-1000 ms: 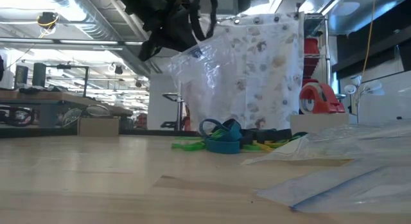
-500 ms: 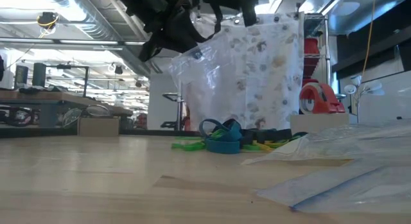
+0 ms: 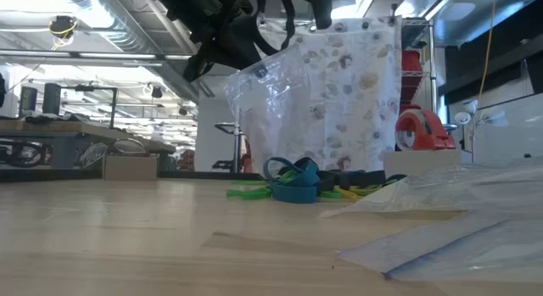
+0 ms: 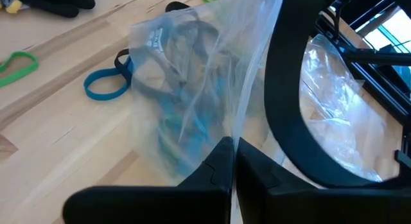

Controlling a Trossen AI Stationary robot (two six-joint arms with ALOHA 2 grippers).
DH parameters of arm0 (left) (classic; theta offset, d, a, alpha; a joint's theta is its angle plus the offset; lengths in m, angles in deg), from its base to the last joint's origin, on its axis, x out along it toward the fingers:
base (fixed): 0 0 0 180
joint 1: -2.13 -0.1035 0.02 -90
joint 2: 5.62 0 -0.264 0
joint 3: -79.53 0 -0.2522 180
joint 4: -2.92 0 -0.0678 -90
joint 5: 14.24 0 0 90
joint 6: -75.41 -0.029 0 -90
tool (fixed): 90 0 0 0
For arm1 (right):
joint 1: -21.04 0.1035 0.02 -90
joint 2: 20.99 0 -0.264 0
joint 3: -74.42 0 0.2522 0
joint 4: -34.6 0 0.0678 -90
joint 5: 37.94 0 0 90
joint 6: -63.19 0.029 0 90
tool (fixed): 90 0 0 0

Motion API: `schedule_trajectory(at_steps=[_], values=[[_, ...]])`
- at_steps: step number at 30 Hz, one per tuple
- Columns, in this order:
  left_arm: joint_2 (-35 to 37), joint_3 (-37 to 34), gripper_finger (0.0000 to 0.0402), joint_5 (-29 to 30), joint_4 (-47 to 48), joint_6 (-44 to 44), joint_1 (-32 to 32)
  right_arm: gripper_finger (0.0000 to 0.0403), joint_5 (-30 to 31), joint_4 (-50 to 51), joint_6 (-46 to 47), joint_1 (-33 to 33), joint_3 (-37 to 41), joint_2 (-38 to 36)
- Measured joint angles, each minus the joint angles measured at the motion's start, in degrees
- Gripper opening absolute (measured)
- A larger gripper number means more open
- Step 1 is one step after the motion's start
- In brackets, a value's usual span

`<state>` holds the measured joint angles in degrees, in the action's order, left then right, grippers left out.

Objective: Sort rubber bands
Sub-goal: Put the black rubber band into the transparent zip bag

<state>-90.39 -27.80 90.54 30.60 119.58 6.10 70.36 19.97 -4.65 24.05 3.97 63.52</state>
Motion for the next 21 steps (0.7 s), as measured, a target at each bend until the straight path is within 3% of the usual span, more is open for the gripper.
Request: schedule_trajectory(at_steps=[8, 13, 17, 21], values=[[0.0, 0.0, 0.0001, 0.0, -0.3, 0.4, 0.0, 0.0001, -3.5, 8.1, 0.3, 0.8, 0.0, 0.0], [1.0, 0.0, 0.0001, 0.0, 0.4, 0.4, 0.0, 0.0001, -7.3, 18.5, 6.1, 0.8, 0.0, 0.0], [2.0, 0.0, 0.0001, 1.6, 0.5, 0.3, 0.0, 0.0001, -7.0, 25.9, 10.9, 0.8, 0.0, 0.0], [3.1, 0.0, 0.0001, 3.9, 0.3, 0.0, 0.0, 0.0001, -2.8, 31.3, 16.3, 0.7, 0.0, 0.0]])
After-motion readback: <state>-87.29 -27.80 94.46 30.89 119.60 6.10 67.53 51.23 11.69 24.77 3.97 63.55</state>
